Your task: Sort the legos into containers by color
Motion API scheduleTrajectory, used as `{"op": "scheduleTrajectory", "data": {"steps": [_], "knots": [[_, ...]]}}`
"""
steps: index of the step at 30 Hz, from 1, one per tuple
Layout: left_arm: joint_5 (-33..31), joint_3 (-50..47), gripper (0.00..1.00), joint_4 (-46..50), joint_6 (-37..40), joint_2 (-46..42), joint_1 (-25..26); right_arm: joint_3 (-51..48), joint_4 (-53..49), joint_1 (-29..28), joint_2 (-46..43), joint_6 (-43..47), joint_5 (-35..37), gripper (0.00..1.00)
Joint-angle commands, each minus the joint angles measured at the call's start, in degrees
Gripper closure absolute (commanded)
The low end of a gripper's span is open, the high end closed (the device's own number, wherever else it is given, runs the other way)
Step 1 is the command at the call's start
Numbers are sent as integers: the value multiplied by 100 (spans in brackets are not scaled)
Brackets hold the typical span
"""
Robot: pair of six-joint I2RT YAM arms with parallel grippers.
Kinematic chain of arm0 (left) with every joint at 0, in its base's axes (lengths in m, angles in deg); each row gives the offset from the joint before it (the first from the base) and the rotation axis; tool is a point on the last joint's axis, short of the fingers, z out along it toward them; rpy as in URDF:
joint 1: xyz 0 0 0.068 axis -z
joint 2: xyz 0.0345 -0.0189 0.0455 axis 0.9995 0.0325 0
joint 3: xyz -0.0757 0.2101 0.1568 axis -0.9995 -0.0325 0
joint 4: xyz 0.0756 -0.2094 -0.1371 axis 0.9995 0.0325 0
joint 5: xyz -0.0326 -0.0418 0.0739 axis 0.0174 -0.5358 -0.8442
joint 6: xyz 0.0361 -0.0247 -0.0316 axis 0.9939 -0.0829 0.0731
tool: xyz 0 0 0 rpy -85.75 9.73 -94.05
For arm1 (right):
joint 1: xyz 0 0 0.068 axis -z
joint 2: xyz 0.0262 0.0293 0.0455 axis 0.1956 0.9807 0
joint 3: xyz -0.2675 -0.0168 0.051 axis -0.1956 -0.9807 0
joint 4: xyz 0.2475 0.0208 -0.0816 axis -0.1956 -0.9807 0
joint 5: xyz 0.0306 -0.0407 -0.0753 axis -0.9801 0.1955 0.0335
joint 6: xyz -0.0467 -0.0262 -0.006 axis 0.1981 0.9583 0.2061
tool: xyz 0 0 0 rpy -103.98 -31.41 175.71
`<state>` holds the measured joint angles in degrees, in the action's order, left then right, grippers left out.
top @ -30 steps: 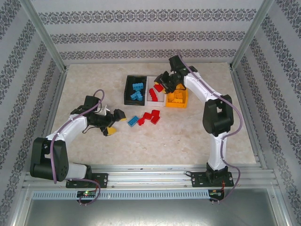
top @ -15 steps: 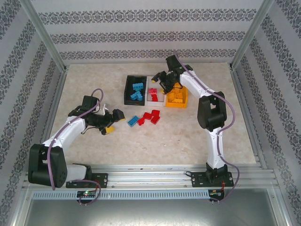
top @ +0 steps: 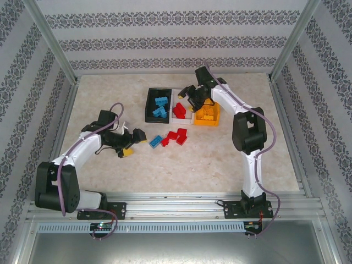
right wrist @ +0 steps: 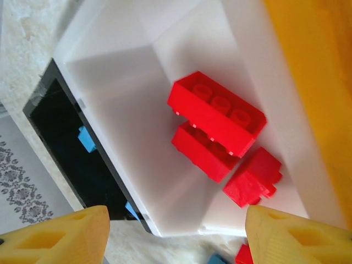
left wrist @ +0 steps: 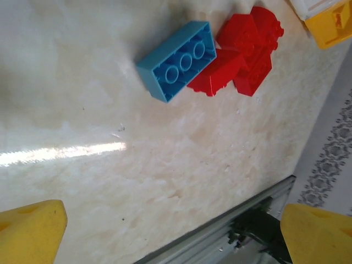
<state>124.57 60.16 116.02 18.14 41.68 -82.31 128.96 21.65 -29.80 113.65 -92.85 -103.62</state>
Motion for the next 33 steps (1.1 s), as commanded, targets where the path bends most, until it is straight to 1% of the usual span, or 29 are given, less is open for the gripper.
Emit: {"op": "scheduleTrajectory", "data": {"steps": [1, 3, 5, 6, 8, 13, 18, 21, 25, 33], "knots": [[-1118, 890, 0, 1124, 1483, 236, 498, -537, 68, -79, -649, 132, 14, 33], [-1833, 1369, 0, 1523, 2113, 567, 1001, -1023, 232, -147, -1044, 195, 85, 33], [-2479, 1648, 0, 1665, 2556, 873, 1389, -1547, 365, -199, -1482, 271, 267, 33], [-2720, 1727, 1, 1687, 2709, 1022, 1518, -1850, 445, -214, -1759, 306, 390, 33], [-2901, 1793, 3, 1621, 2876, 1253, 1636, -2473, 591, -210, -2270, 361, 567, 33], [-3096, 1858, 8, 1254, 2999, 1643, 1822, -3666, 608, -150, -3302, 598, 764, 33], [-3080, 2079, 12, 1092, 3028, 2116, 1984, -4428, 567, -126, -3945, 617, 933, 33], [-3052, 2206, 15, 1076, 3022, 2424, 1999, -4738, 709, -74, -4140, 492, 900, 33], [-3000, 2359, 19, 1037, 3002, 2728, 2010, -4748, 666, -35, -4174, 497, 884, 33], [-2974, 2748, 24, 956, 3011, 3261, 2011, -4427, 521, -29, -3964, 585, 825, 33]]}}
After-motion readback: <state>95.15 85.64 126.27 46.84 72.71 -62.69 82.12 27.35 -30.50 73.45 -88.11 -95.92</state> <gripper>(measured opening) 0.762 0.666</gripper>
